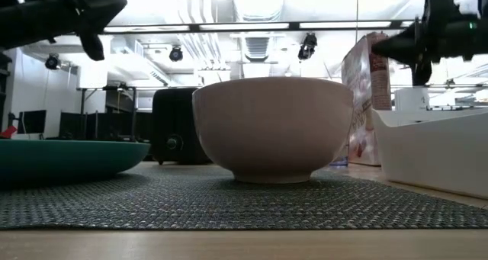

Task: Arrange a breakfast setting
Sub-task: Pour the cereal into the white bowl

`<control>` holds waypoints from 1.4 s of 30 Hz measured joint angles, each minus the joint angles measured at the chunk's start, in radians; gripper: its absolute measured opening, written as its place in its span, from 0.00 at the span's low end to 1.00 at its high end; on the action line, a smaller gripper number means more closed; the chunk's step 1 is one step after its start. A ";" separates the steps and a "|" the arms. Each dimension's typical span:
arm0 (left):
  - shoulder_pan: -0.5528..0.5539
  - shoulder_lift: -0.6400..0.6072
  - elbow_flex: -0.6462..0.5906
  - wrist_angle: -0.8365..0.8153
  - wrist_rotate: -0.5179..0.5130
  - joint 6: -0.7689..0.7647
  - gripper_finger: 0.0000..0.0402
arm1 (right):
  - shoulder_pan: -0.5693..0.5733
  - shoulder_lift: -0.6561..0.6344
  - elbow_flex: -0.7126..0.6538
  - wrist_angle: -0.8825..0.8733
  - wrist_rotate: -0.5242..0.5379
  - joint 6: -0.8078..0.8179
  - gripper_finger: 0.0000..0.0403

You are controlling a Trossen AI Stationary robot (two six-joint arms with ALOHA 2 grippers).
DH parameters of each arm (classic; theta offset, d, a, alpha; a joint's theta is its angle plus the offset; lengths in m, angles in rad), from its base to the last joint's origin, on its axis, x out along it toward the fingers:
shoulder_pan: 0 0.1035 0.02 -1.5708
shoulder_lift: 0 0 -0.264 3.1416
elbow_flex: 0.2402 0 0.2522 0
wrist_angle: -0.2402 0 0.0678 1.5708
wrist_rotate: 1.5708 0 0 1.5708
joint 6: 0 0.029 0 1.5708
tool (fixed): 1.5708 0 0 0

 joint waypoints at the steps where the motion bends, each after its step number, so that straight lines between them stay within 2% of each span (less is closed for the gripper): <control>1: 0.000 0.022 0.017 -0.003 0.011 -0.030 0.00 | 0.000 0.022 0.022 0.015 0.000 0.000 0.06; 6: -0.001 0.154 0.131 -0.034 0.143 -0.090 0.00 | 0.000 0.151 0.148 0.029 -0.003 -0.001 0.06; 9: -0.002 0.232 0.219 -0.115 0.205 -0.089 0.00 | 0.000 0.233 0.221 0.028 -0.031 -0.007 0.06; 13: -0.002 0.310 0.349 -0.361 0.197 -0.068 0.00 | 0.003 0.333 0.313 0.012 -0.088 -0.029 0.06; 16: -0.002 0.368 0.439 -0.540 0.139 -0.066 0.00 | 0.012 0.389 0.389 -0.068 -0.108 -0.027 0.06; 19: -0.002 0.427 0.508 -0.647 0.101 -0.067 0.00 | 0.021 0.431 0.458 -0.169 -0.108 0.003 0.06; 24: -0.024 0.513 0.567 -0.687 0.102 -0.067 0.00 | 0.051 0.487 0.548 -0.340 -0.109 0.050 0.06; 37: -0.139 0.695 0.674 -0.709 0.103 -0.040 0.00 | 0.175 0.594 0.722 -0.530 -0.111 0.155 0.06; 42: -0.142 0.780 0.730 -0.720 0.103 -0.006 0.00 | 0.200 0.630 0.845 -0.715 -0.111 0.215 0.06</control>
